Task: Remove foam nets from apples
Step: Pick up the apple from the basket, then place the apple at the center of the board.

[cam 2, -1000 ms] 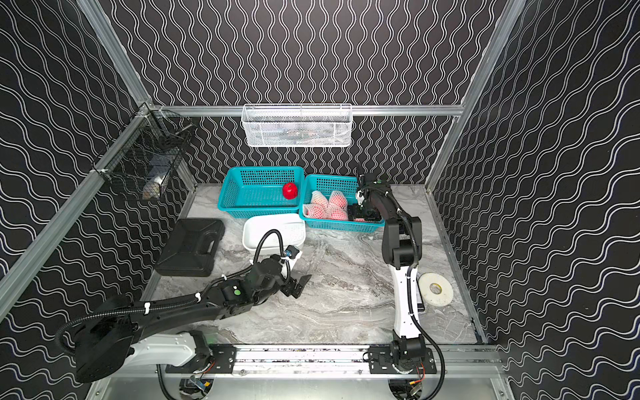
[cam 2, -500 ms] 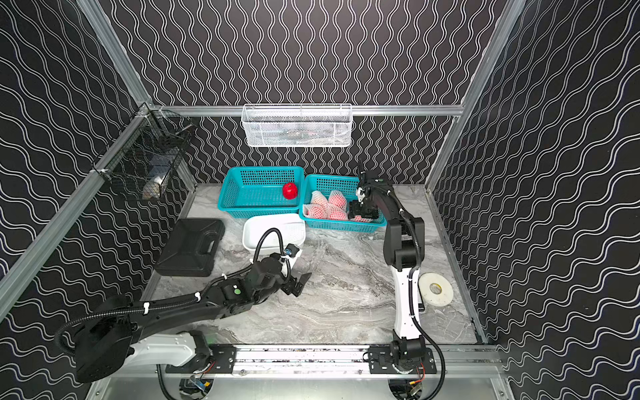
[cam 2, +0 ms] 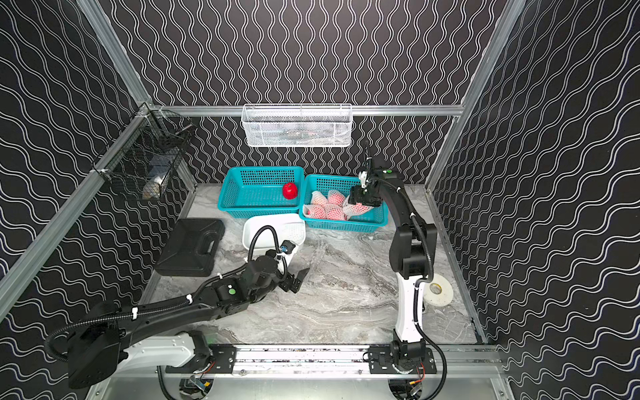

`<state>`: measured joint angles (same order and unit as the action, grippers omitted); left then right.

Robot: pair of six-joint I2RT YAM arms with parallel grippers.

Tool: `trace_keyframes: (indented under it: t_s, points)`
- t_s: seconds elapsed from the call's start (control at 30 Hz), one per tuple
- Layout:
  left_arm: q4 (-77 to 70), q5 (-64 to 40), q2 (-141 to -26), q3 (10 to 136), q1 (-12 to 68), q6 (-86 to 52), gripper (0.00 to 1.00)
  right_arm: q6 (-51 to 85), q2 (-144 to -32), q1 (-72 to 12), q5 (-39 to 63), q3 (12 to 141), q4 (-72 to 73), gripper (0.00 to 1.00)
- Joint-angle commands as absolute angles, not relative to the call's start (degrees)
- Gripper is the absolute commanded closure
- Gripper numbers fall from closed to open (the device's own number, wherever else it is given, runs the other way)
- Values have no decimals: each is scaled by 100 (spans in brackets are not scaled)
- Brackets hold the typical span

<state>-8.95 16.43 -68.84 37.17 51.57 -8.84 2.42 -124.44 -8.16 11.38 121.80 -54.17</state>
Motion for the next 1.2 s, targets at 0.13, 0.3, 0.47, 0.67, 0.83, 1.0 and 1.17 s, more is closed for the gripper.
trace_keyframes:
  t_s: [0.13, 0.3, 0.47, 0.67, 0.83, 1.0, 1.17]
  points:
    - [-932, 1748, -6682, 3637, 5159, -857, 0, 706, -11235, -1057, 1402, 11359, -4909, 29]
    - [-1186, 1978, -6463, 3301, 5156, -1061, 0, 1201, -9970, -1818, 1589, 9715, -3988, 29]
    - [-1624, 1996, -6048, 2716, 5126, -1219, 0, 1661, -8897, -2437, 2574, 7601, -2816, 29]
    - [-1853, 1967, -5926, 2252, 5080, -1303, 0, 1455, -8697, -3109, 1811, 6244, -2641, 30]
    - [-2072, 1912, -6318, 2215, 5072, -1311, 0, 1195, -9514, -3409, 1591, 6277, -2712, 29]
    - [-2056, 1933, -6520, 2355, 5071, -1235, 1, 1205, -9916, -3591, 1660, 6227, -2175, 23]
    - [-1991, 1973, -6526, 2372, 5071, -1143, 0, 1096, -10115, -3648, 1787, 6398, -2105, 11]
